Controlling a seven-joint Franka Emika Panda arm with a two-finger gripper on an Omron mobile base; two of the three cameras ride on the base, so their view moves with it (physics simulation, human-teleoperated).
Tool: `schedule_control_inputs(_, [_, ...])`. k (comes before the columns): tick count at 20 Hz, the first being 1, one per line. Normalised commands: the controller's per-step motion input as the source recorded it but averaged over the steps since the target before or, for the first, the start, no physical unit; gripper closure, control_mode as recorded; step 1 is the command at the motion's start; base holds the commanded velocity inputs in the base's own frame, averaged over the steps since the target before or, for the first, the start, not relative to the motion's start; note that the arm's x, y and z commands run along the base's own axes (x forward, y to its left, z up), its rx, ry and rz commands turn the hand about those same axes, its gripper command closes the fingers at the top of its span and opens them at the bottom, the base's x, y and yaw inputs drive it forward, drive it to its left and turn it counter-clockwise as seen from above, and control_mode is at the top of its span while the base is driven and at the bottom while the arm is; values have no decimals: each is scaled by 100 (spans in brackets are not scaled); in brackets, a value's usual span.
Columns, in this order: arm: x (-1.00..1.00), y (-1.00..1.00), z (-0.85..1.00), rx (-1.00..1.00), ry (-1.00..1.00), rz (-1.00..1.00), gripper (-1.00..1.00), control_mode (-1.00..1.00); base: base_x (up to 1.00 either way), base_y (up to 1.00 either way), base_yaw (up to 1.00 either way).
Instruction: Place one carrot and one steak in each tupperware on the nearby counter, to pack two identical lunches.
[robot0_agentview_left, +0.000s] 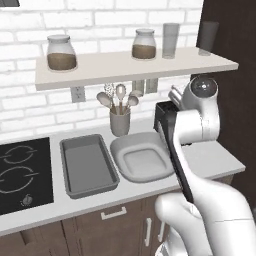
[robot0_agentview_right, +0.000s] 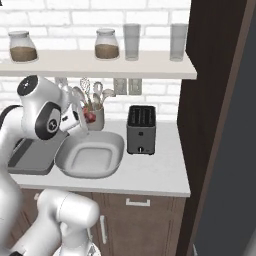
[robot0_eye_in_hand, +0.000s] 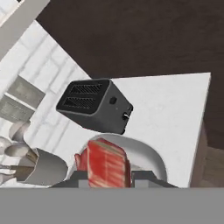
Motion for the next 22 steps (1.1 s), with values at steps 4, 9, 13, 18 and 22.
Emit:
schedule_control_inputs(4, [47, 24, -98, 1, 27, 20, 100, -100, 0, 0, 0])
schedule_control_inputs(9, [48, 25, -65, 1, 24, 45, 100, -100, 0, 0, 0])
schedule_control_inputs(13, [48, 38, -50, 0, 10, 44, 100, -100, 0, 0, 0])
schedule_control_inputs(18, [27, 30, -53, -4, 0, 25, 100, -100, 0, 0, 0])
schedule_control_inputs(22, [20, 0, -34, -4, 0, 3, 100, -100, 0, 0, 0])
